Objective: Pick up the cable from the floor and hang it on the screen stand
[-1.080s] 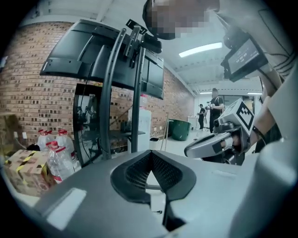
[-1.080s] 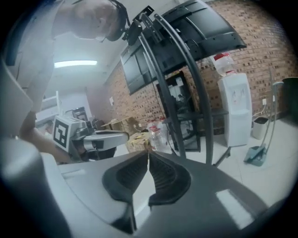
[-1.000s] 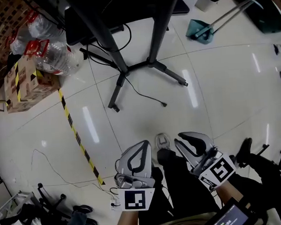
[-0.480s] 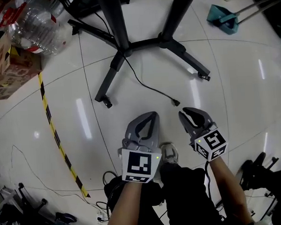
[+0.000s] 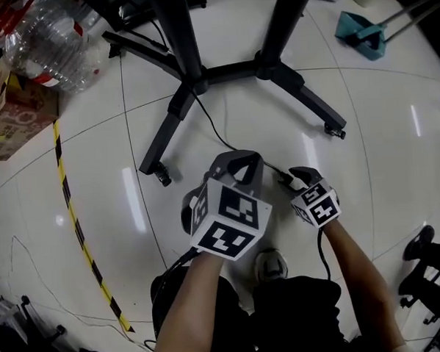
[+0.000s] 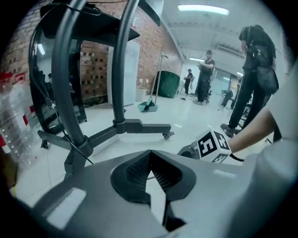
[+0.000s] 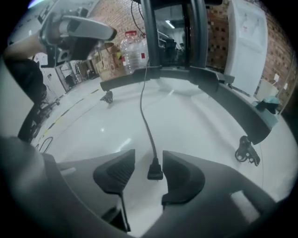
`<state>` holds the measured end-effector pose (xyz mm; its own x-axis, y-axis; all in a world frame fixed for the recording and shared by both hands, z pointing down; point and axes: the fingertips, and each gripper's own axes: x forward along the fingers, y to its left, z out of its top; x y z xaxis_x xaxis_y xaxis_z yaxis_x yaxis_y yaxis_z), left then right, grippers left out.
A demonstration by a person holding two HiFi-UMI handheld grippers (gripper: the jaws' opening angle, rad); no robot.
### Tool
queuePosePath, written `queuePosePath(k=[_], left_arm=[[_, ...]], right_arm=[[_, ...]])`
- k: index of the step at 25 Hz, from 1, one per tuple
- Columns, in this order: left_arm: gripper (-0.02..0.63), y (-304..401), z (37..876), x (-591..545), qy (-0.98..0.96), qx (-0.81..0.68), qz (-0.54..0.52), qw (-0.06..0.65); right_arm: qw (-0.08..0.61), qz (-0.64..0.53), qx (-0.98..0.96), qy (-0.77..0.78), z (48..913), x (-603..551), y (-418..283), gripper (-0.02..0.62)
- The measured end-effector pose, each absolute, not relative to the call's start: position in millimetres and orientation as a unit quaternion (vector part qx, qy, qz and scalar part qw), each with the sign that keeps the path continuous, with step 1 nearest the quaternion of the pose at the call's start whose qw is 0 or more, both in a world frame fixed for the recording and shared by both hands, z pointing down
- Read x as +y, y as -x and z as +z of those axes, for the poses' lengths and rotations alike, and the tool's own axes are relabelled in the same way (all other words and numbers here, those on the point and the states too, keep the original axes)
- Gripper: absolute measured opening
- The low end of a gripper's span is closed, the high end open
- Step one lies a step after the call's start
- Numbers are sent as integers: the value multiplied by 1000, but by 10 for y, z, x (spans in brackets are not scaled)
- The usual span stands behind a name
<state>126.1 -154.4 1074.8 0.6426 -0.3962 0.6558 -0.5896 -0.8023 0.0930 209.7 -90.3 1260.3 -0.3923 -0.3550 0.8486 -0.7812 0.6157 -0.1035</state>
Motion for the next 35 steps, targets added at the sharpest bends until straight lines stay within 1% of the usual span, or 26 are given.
queuePosePath(k=[2, 5, 6, 7, 9, 10, 13, 15, 18, 19, 21, 23, 25, 27, 31, 35], left_arm=[[18, -1272, 10747, -1607, -893, -279, 315, 158], [18, -1313, 10748, -1667, -894, -282, 302, 171], [18, -1314, 10770, -1667, -894, -279, 307, 170], [18, -1305, 10799, -1660, -893, -276, 313, 170], [18, -1250, 10857, -1644, -887, -276, 322, 181], [18, -1206, 10875, -1637, -883, -280, 325, 190], [18, -1070, 10825, -1630, -870, -303, 320, 221], [18, -998, 10677, -1582, -864, -322, 305, 237], [18, -818, 10407, -1371, -856, -352, 286, 250], [18, -735, 10338, -1281, -850, -363, 279, 262], [18, -604, 10260, -1050, -833, -377, 262, 309], [18, -572, 10235, -728, -812, -373, 243, 377], [18, -565, 10145, -401, -788, -367, 203, 450], [18, -463, 9934, -151, -762, -383, 160, 497], [18, -324, 9185, 235, -751, -393, 133, 514], [18, -380, 8176, 318, -747, -372, 34, 550]], right_arm=[[450, 255, -785, -342, 12782, -892, -2081, 187], [514, 244, -760, -315, 13040, -824, -2120, 187], [523, 245, -754, -312, 13094, -796, -2135, 172], [523, 252, -752, -313, 13122, -769, -2142, 141], [489, 288, -758, -322, 13082, -716, -2117, 137], [450, 314, -768, -332, 12980, -716, -2068, 135], [290, 366, -810, -355, 12287, -825, -1856, 133], [206, 382, -830, -350, 11686, -841, -1738, 130], [152, 429, -827, -329, 10955, -715, -1606, 130], [138, 457, -819, -318, 10768, -666, -1554, 130], [109, 514, -797, -297, 10433, -578, -1447, 130], [102, 543, -784, -284, 10129, -463, -1355, 130], [129, 544, -782, -274, 9843, -303, -1266, 130], [153, 540, -787, -255, 9504, -152, -1139, 130], [160, 528, -807, -209, 8607, -4, -921, 130], [154, 496, -835, -182, 7588, -10, -750, 130]])
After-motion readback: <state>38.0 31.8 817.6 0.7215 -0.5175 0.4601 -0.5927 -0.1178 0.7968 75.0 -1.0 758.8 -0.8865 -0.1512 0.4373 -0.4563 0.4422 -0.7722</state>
